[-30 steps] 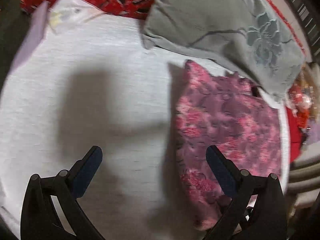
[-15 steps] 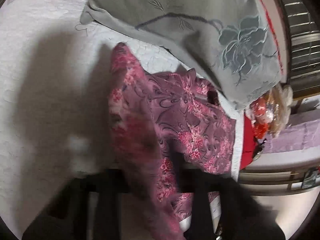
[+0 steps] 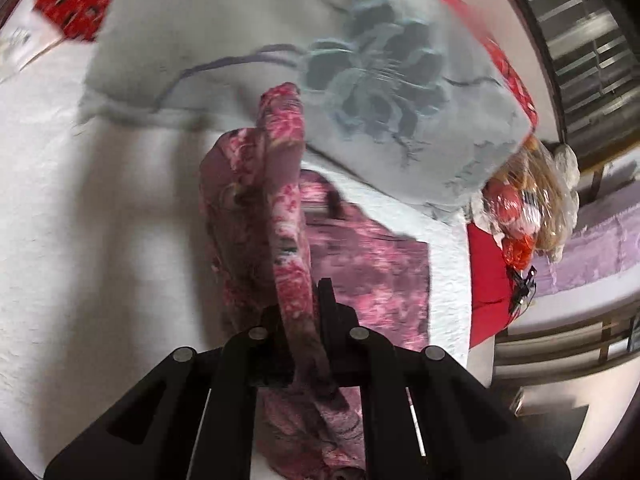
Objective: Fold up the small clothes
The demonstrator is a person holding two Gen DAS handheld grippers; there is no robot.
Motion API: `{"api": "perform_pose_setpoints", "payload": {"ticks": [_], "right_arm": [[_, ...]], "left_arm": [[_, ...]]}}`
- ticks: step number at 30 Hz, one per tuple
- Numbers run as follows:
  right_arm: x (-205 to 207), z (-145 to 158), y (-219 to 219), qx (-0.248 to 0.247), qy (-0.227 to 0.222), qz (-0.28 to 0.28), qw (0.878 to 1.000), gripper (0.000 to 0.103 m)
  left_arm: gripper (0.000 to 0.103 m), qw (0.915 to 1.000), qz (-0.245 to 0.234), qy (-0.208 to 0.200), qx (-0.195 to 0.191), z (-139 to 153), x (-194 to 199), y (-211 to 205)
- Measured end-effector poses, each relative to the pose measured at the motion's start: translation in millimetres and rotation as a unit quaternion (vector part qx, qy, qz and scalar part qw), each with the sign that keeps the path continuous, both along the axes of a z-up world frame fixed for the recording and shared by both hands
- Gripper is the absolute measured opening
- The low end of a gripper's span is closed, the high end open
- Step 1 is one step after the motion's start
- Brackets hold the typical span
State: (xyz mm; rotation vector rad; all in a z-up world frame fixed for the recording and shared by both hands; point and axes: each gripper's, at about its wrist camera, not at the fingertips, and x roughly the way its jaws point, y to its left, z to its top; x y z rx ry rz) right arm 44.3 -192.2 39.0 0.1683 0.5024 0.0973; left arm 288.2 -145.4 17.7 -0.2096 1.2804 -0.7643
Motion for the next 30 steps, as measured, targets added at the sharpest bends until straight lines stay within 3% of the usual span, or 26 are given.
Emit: {"api": "perform_pose_setpoints", "payload": {"ticks": [6, 13, 18, 22, 23, 24, 26, 29, 30], "right_arm": [[-29.0, 0.5, -52.0, 0.045, -0.003, -0.039, 0.998, 0.013], [-63.1, -14.6, -115.8, 0.102, 0.007, -0.096, 0.99, 0.013], [-87.2, -37.0, -160.8, 0.152, 0.024, -0.141, 0.978, 0.013], [-95.7, -92.2, -197.1, 0.24, 0.097, -0.18, 0.949, 0.013], [-95.6, -104.2, -202.7, 0.261, 0.116, -0.18, 0.941, 0.014], [-96.6, -109.8, -205.4, 0.27, 0.125, -0.184, 0.937, 0.016], [-102.6, -107.0, -209.5, 0.274, 0.126, -0.179, 0.937, 0.02], [-115.7, -80.3, -220.9, 0.248, 0.09, -0.191, 0.946, 0.027], [-118.2, -69.4, -229.3, 0.245, 0.069, -0.204, 0.945, 0.033]], "left_arm": [[0.006, 0.999, -0.037, -0.021, 0.014, 11.4, -34.0, -67.1], [0.005, 0.9968, -0.078, -0.006, 0.016, -4.1, -69.5, -148.9], [0.006, 0.9955, -0.091, 0.016, 0.021, -24.5, -89.3, -184.7], [0.015, 0.9964, -0.08, 0.028, 0.002, -25.5, -91.6, -177.0], [0.023, 0.9972, -0.07, 0.026, -0.003, -23.1, -88.1, -167.6], [0.037, 0.9977, -0.063, 0.023, -0.005, -21.2, -85.7, -160.1], [0.057, 0.9991, -0.042, 0.001, 0.007, -15.9, -78.6, -135.1], [0.058, 0.9964, -0.001, -0.058, 0.063, -16.1, -73.0, -93.6], [0.058, 0.9938, 0.02, -0.073, 0.081, -20.8, -72.0, -77.1]]}}
